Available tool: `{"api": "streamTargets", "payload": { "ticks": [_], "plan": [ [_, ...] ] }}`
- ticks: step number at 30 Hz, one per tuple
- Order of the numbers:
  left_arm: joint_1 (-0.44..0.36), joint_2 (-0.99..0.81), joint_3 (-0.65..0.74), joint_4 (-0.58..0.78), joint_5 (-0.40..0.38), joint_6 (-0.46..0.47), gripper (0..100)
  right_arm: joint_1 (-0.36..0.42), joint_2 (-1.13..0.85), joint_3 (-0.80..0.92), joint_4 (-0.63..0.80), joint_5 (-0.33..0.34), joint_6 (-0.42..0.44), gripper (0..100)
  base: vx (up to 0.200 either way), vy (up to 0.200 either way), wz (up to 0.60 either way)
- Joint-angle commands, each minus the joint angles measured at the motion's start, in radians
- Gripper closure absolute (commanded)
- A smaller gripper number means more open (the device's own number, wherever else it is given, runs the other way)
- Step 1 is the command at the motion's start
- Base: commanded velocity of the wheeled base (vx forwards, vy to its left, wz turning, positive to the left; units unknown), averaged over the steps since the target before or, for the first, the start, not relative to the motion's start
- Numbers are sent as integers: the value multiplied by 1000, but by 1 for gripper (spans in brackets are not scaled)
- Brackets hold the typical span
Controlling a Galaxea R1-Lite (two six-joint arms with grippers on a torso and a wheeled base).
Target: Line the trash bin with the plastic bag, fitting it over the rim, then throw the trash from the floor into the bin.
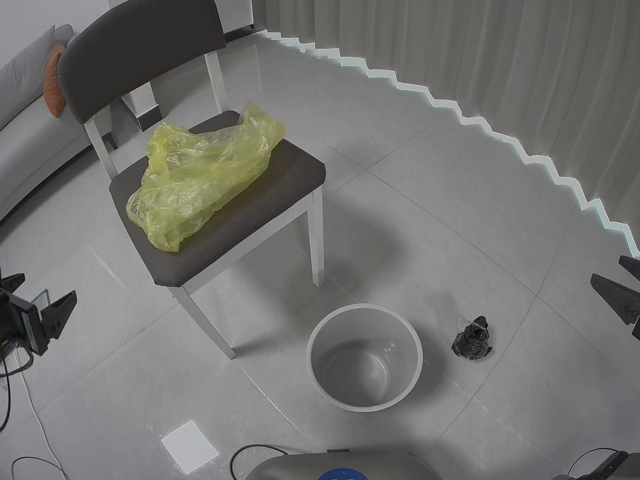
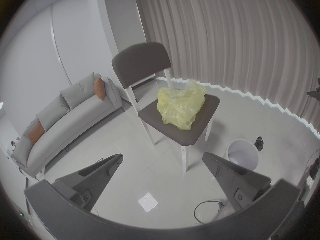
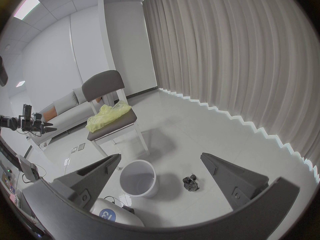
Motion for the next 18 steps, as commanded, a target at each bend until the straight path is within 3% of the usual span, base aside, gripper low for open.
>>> {"api": "streamTargets", "payload": {
  "ticks": [1, 4, 11, 18],
  "plan": [
    [-7, 212, -69, -2, 21, 15, 0, 15, 41, 1, 4, -1, 3, 0, 0, 0, 0],
    [-33, 263, -93, -8, 24, 15, 0, 15, 41, 1, 4, -1, 3, 0, 0, 0, 0],
    [-127, 445, -210, -15, 145, 15, 0, 15, 58, 1, 5, -3, 4, 0, 0, 0, 0],
    [-170, 579, -311, -23, 184, 18, 0, 15, 65, 1, 4, -3, 3, 0, 0, 0, 0]
  ]
}}
